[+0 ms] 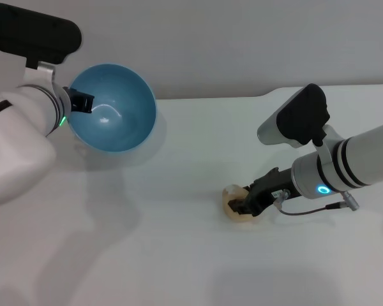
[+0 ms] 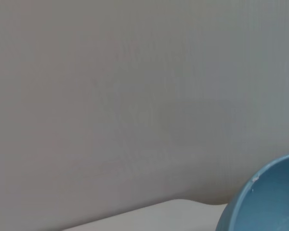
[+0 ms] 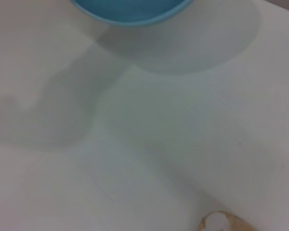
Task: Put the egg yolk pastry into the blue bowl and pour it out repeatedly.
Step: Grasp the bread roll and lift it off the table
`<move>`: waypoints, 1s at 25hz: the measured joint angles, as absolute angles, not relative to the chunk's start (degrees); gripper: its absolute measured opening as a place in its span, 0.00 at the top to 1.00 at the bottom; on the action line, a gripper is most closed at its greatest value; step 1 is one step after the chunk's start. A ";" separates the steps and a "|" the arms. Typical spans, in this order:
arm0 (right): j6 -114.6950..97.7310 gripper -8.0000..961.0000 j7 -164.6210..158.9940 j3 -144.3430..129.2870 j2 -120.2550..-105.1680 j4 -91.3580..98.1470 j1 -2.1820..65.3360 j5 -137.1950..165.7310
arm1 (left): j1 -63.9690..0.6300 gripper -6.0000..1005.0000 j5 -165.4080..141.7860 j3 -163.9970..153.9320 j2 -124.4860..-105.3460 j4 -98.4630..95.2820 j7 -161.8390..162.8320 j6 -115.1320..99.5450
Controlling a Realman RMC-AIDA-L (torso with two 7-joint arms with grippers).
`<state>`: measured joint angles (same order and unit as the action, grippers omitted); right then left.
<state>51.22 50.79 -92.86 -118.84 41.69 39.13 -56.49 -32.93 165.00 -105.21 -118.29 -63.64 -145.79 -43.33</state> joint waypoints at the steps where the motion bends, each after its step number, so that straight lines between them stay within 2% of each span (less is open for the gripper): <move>1: 51.22 0.61 50.79 -92.86 -118.84 41.78 39.10 -56.48 | -32.95 0.98 164.99 -105.21 -118.26 -63.64 -145.81 -43.33; 11: 51.91 0.72 50.79 -92.32 -118.56 44.53 38.24 -56.42 | -33.09 0.98 164.91 -105.30 -118.30 -63.72 -146.50 -42.12; 16: 51.89 0.77 51.10 -91.17 -118.48 45.41 37.89 -56.42 | -32.44 0.98 164.77 -104.72 -118.06 -61.48 -146.51 -32.00; 25: 51.92 0.83 51.34 -90.70 -118.47 45.53 37.70 -56.05 | -38.66 0.98 163.10 -95.37 -117.67 -43.50 -146.52 -13.52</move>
<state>51.92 51.34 -90.70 -118.47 45.53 37.70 -56.05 -38.66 163.10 -95.37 -117.67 -43.50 -146.52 -13.52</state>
